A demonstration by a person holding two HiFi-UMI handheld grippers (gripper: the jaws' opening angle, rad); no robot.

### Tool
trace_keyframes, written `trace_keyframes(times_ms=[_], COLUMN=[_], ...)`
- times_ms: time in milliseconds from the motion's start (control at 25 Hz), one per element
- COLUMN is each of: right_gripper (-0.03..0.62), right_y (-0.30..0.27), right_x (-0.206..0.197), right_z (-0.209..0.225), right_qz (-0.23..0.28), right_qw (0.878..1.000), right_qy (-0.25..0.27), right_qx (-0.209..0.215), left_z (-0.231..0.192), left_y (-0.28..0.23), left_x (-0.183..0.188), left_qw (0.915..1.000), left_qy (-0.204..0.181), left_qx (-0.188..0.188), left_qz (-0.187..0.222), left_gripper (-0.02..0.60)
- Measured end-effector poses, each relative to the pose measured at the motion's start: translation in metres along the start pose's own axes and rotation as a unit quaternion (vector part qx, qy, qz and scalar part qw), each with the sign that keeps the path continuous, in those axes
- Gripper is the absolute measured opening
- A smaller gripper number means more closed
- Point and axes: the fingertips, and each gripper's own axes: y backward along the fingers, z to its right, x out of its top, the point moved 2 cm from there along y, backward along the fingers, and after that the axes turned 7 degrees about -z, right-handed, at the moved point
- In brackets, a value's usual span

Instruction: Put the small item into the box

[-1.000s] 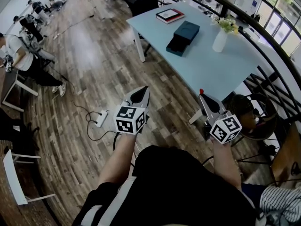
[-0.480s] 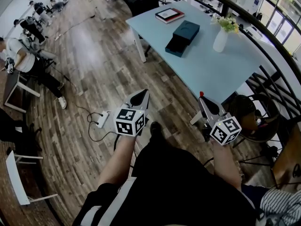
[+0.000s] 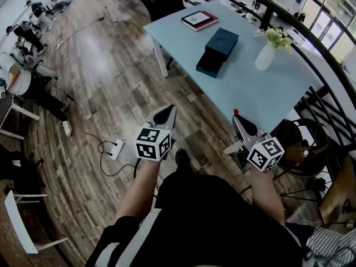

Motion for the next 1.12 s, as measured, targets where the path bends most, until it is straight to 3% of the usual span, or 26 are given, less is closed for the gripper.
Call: trace_keyframes(times_ms=[320,560,1120], right_gripper=[0.014,0.012,0.014], right_y=[-0.094,-0.151,-0.205], right_x=[0.036,0.051,0.050], right_z=[0.017,0.021,0.046], right_qz=[-0.019,-0.026,-0.049], right_qw=[1.000,0.999,0.997], right_qy=[0.014,0.016,-0.004], right_qx=[-0.012,-0.026,-0.060], left_z=[-0.075,-0.126,-0.176], left_y=[-0.061,-0.087,-0.134], left_x=[0.043,0.056,0.060], left_qw=[0.9995,0.9983,0.9954], left_qy=[0.009,0.023,0.040], left_qx=[-0.030,-0.052,-0.086], left_qz=[0.009,0.008,-0.011], left_gripper=[0.008,0.008,0.008])
